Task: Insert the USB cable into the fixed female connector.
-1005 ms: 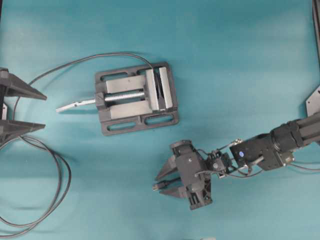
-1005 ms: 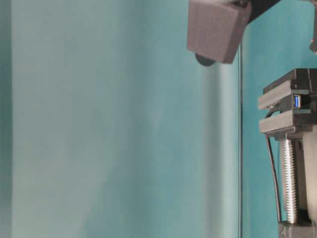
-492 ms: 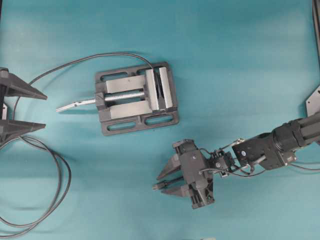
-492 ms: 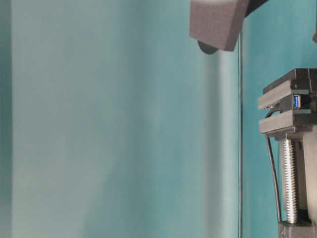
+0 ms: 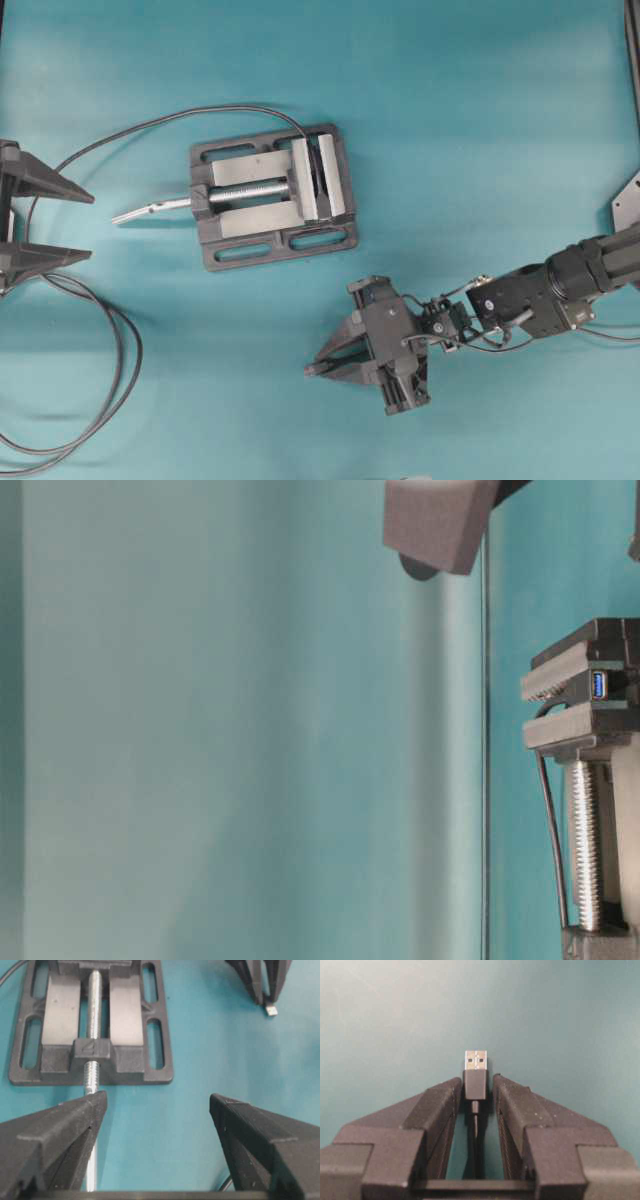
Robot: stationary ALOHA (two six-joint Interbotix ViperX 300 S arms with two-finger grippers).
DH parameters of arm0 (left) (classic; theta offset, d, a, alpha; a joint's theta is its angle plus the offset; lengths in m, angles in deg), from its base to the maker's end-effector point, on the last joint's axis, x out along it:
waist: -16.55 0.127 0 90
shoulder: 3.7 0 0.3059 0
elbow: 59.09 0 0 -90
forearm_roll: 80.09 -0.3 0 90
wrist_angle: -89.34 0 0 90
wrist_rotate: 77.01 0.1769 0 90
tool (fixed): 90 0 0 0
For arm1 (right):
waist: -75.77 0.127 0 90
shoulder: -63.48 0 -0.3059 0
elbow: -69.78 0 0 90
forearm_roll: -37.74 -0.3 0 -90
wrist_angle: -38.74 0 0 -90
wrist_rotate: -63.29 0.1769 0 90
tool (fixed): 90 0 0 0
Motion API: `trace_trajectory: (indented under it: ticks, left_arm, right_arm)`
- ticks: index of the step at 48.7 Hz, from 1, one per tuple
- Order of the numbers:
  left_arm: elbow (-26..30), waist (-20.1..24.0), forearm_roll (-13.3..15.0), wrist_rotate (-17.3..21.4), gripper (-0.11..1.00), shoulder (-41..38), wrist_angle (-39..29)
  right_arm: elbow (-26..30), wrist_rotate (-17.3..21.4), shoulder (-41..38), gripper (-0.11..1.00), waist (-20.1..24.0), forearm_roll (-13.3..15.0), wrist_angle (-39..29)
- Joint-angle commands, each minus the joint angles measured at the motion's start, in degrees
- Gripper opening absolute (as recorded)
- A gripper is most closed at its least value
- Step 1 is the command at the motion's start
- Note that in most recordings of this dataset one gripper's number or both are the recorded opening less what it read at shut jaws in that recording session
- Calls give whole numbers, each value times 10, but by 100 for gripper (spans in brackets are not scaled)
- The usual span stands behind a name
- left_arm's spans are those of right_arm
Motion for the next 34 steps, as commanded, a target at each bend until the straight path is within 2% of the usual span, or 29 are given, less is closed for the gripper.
trace_trajectory:
  ticks: [1,16,25,34]
  left_arm:
    - [-2,0,0,0,99,-3,19]
    - [-24,0,0,-1,99,-3,53]
    - [-23,0,0,-1,99,-3,53]
    - [-23,0,0,-1,99,-3,53]
  right_arm:
    - [-2,0,14,34,9,0,-2]
    - [-4,0,14,34,13,-1,-2]
    - [-3,-4,14,22,15,0,-2]
    - [-2,-17,14,21,18,-1,4]
